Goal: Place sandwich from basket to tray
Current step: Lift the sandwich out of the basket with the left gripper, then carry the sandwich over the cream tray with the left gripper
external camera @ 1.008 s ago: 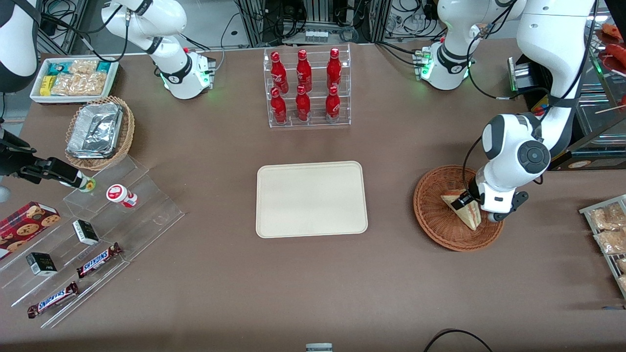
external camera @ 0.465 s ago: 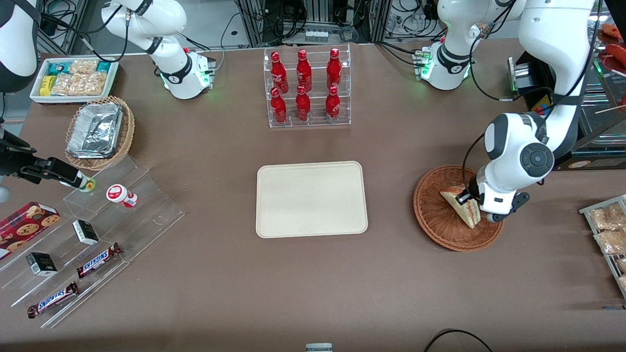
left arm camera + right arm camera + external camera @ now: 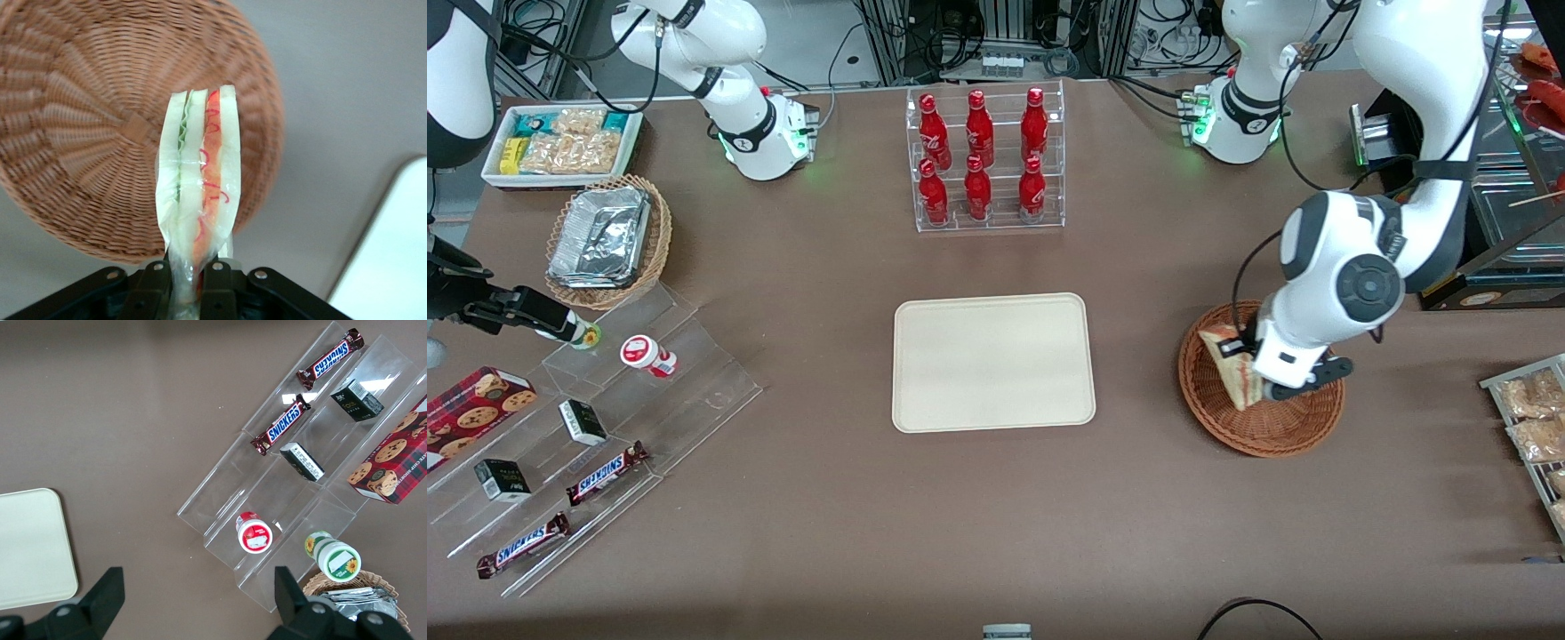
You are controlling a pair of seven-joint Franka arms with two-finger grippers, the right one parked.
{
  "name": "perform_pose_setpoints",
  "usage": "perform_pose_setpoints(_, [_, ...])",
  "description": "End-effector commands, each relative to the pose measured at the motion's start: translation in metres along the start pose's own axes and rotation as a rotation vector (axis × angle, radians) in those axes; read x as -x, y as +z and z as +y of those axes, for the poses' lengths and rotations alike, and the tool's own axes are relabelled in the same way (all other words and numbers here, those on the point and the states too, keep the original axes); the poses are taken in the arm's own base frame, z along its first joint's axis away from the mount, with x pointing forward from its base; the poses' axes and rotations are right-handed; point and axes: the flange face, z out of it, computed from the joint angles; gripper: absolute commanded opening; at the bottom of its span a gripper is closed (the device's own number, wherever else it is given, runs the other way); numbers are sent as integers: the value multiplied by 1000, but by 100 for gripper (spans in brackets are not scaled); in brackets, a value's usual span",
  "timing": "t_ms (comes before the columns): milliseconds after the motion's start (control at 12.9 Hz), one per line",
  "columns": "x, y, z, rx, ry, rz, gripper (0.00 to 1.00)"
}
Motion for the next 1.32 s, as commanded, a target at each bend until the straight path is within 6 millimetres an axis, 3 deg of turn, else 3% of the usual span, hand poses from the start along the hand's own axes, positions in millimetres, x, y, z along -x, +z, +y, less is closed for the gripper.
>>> perform_pose_setpoints(0, [23, -6, 57, -5, 103, 6, 0])
perform_pose_setpoints(310, [53, 12, 151, -21, 141, 21, 0])
perform_pose_setpoints(620, [87, 39, 229, -14, 138, 23, 0])
perform_pose_setpoints(930, [115, 59, 288, 2, 126, 34, 0])
perform_pose_setpoints(1240, [138, 70, 324, 12, 117, 38, 0])
